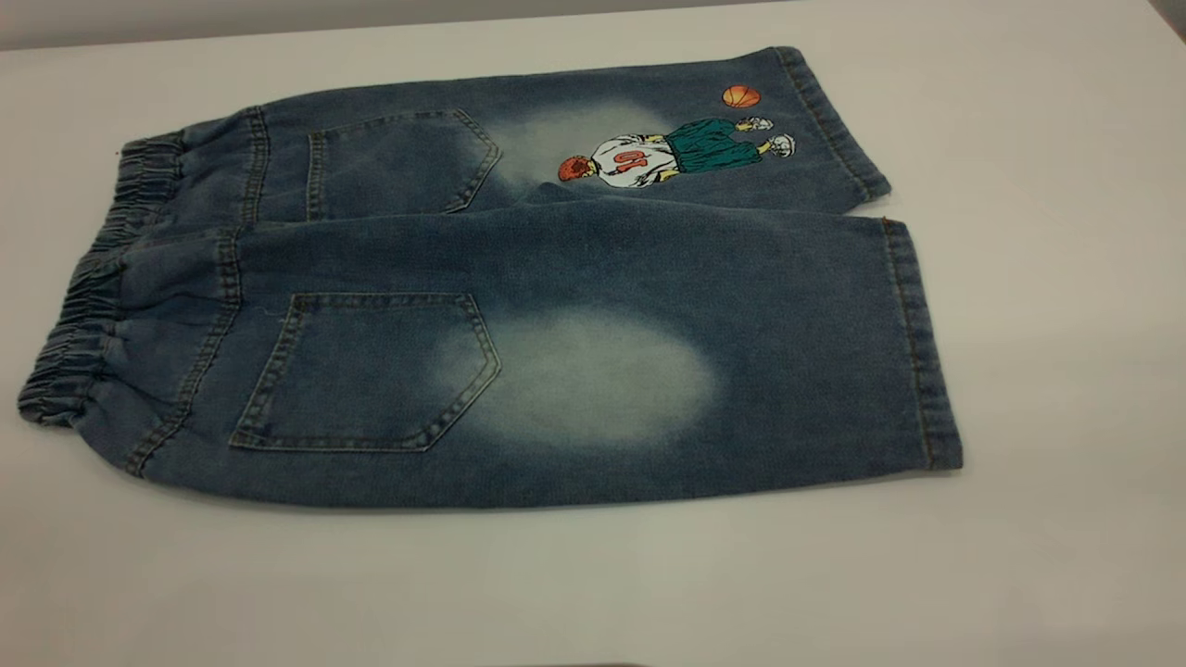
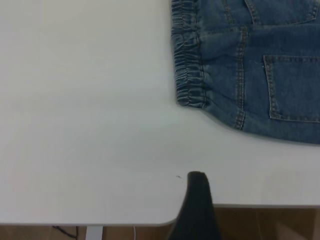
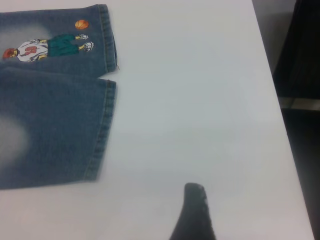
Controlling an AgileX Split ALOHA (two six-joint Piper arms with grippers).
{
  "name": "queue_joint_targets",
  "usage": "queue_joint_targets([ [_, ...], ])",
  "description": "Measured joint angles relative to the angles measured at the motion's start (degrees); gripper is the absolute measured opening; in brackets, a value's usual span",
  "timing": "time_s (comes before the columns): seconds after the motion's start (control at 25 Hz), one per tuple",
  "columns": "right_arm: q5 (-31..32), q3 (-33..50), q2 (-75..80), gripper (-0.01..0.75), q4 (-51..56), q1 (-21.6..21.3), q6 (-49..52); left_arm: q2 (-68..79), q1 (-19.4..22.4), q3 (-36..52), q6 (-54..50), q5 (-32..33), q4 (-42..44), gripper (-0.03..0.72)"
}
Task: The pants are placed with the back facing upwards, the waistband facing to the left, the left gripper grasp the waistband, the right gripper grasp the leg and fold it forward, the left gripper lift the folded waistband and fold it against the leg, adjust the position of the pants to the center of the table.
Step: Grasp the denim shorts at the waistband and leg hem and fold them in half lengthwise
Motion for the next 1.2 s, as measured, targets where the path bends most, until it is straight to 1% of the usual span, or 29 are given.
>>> queue_joint_targets([
  [0.48, 0.00, 0.00, 0.00, 0.494, 0.98, 0.00, 0.11, 0.00, 0.00, 0.00, 0.00, 0.00, 0.00, 0.551],
  [0.72, -0.09, -0.80, 0.64, 0.494, 3.18, 0.00, 0.24, 0.95, 0.00, -0.34, -0.58, 0.00, 0.00, 0.551],
  [0.88, 0.09, -6.41, 5.25, 0.494, 3.75, 0.00, 0.18, 8.29, 0.00, -3.37, -3.48, -1.66, 0.00, 0.551],
  [1.12, 0.27, -17.09, 16.82, 0.494, 3.75, 0.00, -1.36, 24.37, 0.00, -11.25, -4.10, -6.40, 0.00, 0.551],
  [1.2, 0.14, -19.55, 20.85, 0.494, 3.82, 0.00, -1.76, 30.59, 0.00, -13.92, -4.15, -6.98, 0.00, 0.551],
])
